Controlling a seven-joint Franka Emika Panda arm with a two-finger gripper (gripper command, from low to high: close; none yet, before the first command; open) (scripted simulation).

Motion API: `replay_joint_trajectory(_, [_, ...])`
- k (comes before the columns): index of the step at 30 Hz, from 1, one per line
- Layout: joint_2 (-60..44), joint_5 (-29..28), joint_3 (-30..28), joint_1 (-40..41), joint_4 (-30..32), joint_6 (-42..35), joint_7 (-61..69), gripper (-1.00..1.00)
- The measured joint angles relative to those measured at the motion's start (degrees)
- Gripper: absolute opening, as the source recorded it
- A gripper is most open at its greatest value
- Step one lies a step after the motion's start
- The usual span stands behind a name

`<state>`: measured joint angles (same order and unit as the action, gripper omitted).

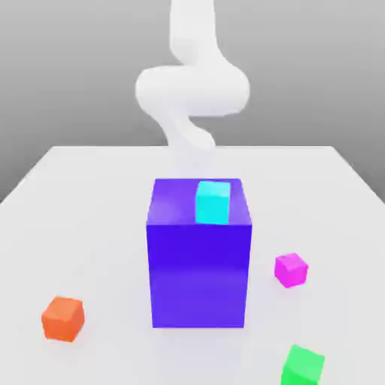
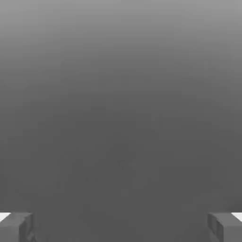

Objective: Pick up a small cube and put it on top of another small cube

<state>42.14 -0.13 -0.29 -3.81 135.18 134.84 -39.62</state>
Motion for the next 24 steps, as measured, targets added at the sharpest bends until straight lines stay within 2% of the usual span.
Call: replay_joint_trajectory(24, [-35.5,0.2,-0.1,-33.8,32.6,29.4,60.9,0.00])
